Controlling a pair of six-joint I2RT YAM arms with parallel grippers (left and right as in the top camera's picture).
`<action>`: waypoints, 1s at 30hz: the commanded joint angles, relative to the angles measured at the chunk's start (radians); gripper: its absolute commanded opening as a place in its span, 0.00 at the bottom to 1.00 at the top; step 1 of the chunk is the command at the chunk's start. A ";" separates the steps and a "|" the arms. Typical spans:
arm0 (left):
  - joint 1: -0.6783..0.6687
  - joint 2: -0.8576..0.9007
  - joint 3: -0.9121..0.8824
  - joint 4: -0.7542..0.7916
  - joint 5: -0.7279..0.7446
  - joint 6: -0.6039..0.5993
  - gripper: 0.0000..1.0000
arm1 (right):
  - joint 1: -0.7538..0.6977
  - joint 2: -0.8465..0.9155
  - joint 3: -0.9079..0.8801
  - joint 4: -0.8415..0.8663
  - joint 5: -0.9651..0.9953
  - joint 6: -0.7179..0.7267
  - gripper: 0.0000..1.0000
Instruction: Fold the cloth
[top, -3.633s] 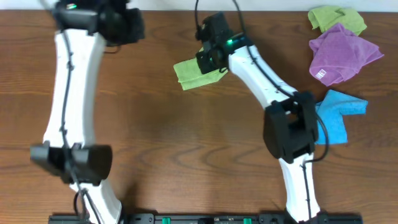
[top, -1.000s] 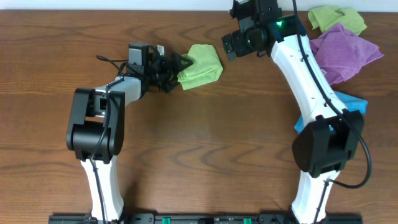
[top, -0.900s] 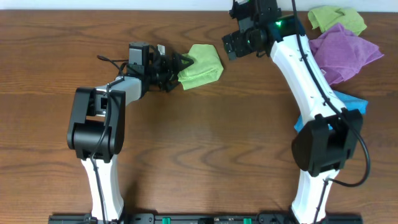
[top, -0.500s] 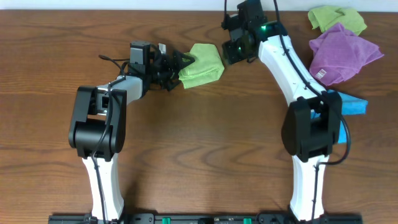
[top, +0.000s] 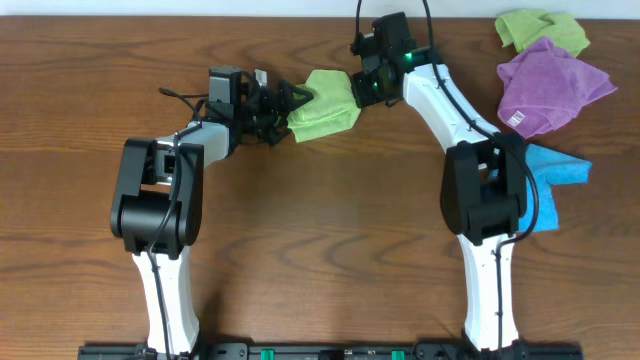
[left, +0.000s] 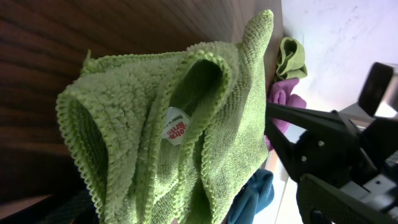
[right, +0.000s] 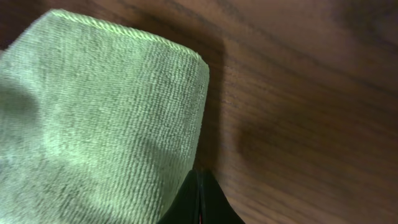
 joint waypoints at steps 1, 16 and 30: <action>-0.005 0.081 -0.026 -0.034 -0.071 0.001 0.98 | 0.015 0.026 0.002 0.006 -0.012 0.031 0.01; -0.005 0.083 -0.026 -0.049 -0.147 0.001 1.00 | 0.086 0.031 0.002 0.006 -0.056 0.027 0.01; -0.005 0.083 -0.026 -0.088 -0.179 0.001 0.22 | 0.063 0.031 0.036 -0.030 -0.056 0.028 0.01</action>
